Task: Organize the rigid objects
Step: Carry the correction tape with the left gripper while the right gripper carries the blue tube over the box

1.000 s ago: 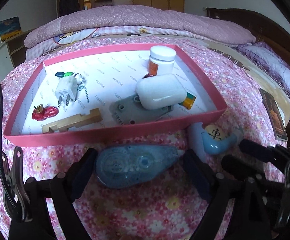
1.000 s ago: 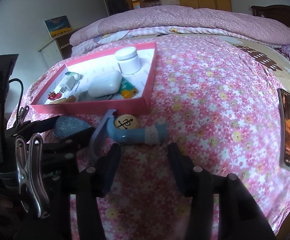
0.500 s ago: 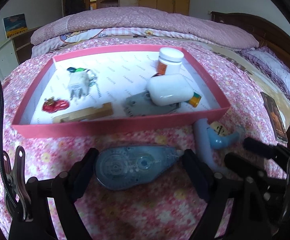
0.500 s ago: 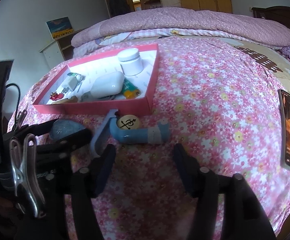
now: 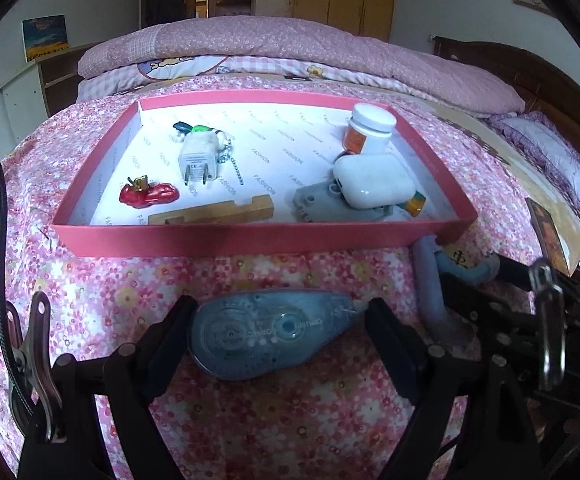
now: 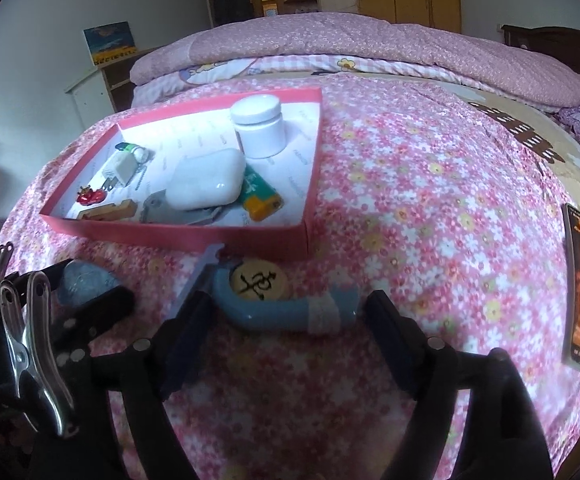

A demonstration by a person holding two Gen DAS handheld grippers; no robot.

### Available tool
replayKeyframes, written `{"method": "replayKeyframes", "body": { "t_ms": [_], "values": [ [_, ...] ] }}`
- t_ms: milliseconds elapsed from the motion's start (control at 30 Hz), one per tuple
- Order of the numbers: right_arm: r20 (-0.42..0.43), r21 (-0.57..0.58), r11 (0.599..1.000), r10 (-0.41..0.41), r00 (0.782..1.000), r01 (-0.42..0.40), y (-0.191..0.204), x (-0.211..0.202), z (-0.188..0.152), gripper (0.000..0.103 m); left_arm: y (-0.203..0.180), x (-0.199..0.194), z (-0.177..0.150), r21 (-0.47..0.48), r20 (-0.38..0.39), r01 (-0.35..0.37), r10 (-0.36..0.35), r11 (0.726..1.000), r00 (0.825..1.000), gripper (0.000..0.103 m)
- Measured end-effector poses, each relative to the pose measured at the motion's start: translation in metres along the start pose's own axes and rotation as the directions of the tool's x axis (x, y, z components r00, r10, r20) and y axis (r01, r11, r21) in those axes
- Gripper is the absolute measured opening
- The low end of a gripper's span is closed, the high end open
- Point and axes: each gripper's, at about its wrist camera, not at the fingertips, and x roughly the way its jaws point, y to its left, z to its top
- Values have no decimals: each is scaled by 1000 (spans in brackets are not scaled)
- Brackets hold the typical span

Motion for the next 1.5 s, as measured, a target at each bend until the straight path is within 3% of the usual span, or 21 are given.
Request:
{"method": "replayKeyframes", "body": {
  "t_ms": [133, 200, 700, 1100, 1500],
  "values": [
    [6, -1, 1000, -12, 1000, 12, 0, 2, 0, 81, 2, -2, -1, 4, 7, 5, -5, 1000, 1000, 88],
    [11, 4, 1000, -26, 1000, 26, -1, 1, 0, 74, 3, -3, -3, 4, 7, 5, -5, 1000, 1000, 88],
    [20, 50, 999, 21, 1000, -22, -7, -19, -9, 74, 2, -16, -2, 9, 30, 14, -14, 1000, 999, 88],
    [75, -2, 998, 59, 995, -59, 8, -50, -11, 74, 7, -32, -1, -4, 57, 15, -14, 1000, 998, 88],
    [81, -13, 996, 92, 992, -92, 16, -53, -2, 74, 19, -44, 12, -8, 88, -6, 7, 1000, 996, 88]
  ]
}}
